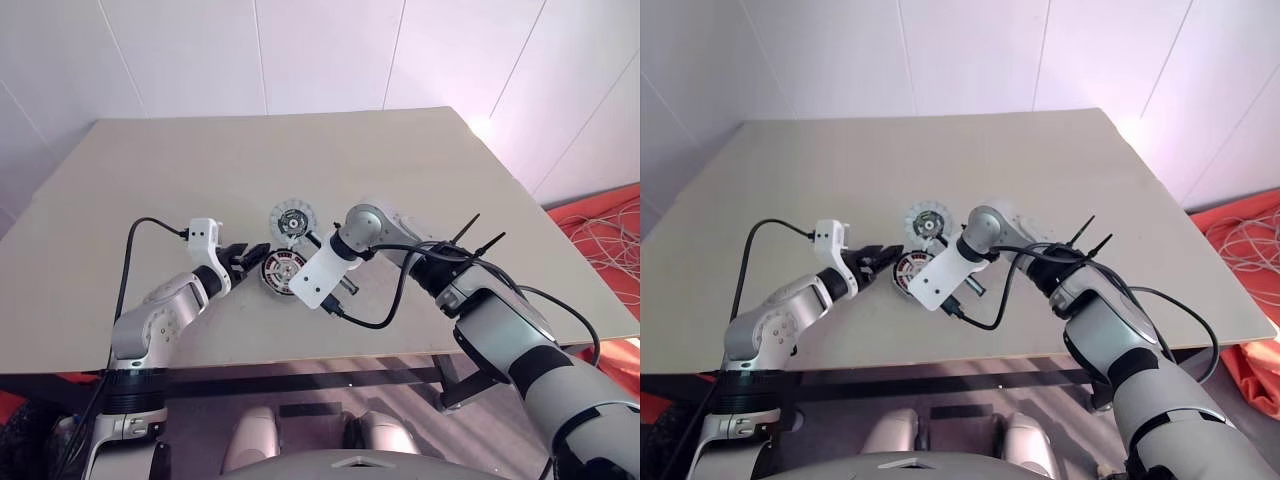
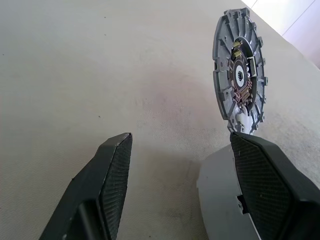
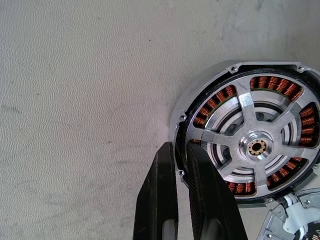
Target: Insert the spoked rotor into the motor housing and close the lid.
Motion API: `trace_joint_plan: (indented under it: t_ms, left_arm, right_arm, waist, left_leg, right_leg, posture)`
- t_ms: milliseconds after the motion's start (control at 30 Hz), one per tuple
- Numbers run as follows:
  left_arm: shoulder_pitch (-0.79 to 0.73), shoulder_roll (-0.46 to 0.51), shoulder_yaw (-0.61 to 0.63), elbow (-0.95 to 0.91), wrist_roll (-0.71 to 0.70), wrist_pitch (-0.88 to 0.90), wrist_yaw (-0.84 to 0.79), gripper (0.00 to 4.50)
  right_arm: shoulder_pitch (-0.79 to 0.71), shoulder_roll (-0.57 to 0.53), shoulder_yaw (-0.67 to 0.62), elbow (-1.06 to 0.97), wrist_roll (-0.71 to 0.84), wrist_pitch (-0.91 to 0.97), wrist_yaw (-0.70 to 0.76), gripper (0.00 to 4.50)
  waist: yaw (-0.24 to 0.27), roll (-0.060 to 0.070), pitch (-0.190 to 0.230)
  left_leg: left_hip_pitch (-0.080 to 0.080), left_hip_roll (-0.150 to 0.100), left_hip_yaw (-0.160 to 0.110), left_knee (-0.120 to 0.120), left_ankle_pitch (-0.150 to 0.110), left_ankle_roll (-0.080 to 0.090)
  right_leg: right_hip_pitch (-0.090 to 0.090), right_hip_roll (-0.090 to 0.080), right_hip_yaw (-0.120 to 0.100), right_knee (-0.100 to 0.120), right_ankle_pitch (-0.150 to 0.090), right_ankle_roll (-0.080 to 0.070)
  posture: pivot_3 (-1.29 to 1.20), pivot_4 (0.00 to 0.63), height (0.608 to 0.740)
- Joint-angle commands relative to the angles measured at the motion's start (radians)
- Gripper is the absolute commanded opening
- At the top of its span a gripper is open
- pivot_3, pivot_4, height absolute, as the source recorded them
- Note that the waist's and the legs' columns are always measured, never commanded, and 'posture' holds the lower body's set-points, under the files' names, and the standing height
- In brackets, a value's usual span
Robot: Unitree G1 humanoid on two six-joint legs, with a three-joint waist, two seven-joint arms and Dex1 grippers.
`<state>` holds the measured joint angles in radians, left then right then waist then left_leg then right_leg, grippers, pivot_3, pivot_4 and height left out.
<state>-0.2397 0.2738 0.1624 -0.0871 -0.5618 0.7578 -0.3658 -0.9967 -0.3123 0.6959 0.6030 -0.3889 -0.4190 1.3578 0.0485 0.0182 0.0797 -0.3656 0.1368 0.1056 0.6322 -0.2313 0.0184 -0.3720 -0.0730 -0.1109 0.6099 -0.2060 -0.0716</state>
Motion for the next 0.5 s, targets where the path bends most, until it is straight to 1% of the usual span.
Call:
trace_joint_plan:
  t_ms: [33, 100, 167, 200, 300, 500]
  left_arm:
    - [-0.014, -0.002, 0.007, -0.026, 0.001, -0.021, -0.001, 3.31]
    - [-0.009, -0.005, 0.006, -0.024, 0.002, -0.025, 0.000, 3.31]
    - [-0.005, -0.010, 0.005, -0.023, 0.002, -0.027, 0.001, 3.31]
    - [-0.004, -0.013, 0.004, -0.022, 0.002, -0.028, 0.002, 3.31]
    - [-0.003, -0.021, -0.001, -0.017, 0.004, -0.032, 0.003, 3.31]
    - [-0.006, -0.034, -0.008, -0.009, 0.010, -0.037, 0.000, 3.31]
  right_arm:
    - [0.026, -0.042, -0.054, -0.119, 0.067, 0.081, 0.058, 0.00]
    - [0.059, -0.088, -0.078, -0.216, 0.117, 0.157, 0.126, 0.00]
    - [0.076, -0.135, -0.091, -0.283, 0.136, 0.206, 0.163, 0.00]
    - [0.079, -0.159, -0.094, -0.300, 0.129, 0.212, 0.162, 0.00]
    - [0.086, -0.217, -0.097, -0.328, 0.110, 0.228, 0.151, 0.00]
    - [0.083, -0.231, -0.112, -0.343, 0.080, 0.355, 0.095, 0.00]
  waist:
    - [0.003, 0.000, 0.000]
    - [0.010, 0.000, 0.000]
    - [0.015, -0.001, 0.000]
    - [0.019, -0.001, 0.000]
    - [0.022, -0.001, 0.000]
    - [0.021, -0.001, 0.000]
  left_leg:
    - [0.000, 0.000, 0.000, 0.000, 0.000, 0.000]
    - [0.000, 0.000, 0.000, 0.000, 0.000, 0.001]
    - [0.000, 0.000, 0.000, 0.000, -0.001, 0.002]
    - [0.000, 0.000, 0.000, 0.000, 0.001, 0.005]
    - [-0.001, 0.000, 0.001, 0.000, 0.001, 0.005]
    - [0.000, 0.001, 0.002, 0.000, 0.000, 0.002]
  right_leg:
    - [0.000, 0.000, 0.000, 0.000, 0.000, 0.000]
    - [0.000, 0.000, 0.000, -0.001, 0.000, 0.000]
    - [-0.001, 0.000, 0.000, -0.002, 0.000, 0.000]
    - [-0.001, 0.000, 0.000, -0.002, 0.000, 0.000]
    - [-0.003, 0.000, 0.000, -0.002, 0.000, 0.000]
    - [-0.002, 0.000, 0.000, -0.001, 0.000, 0.000]
  posture:
    - [0.00, 0.000, 0.740]
    - [0.00, 0.000, 0.740]
    - [0.00, 0.000, 0.740]
    - [0.00, 0.000, 0.740]
    - [0.00, 0.000, 0.740]
    - [0.00, 0.000, 0.740]
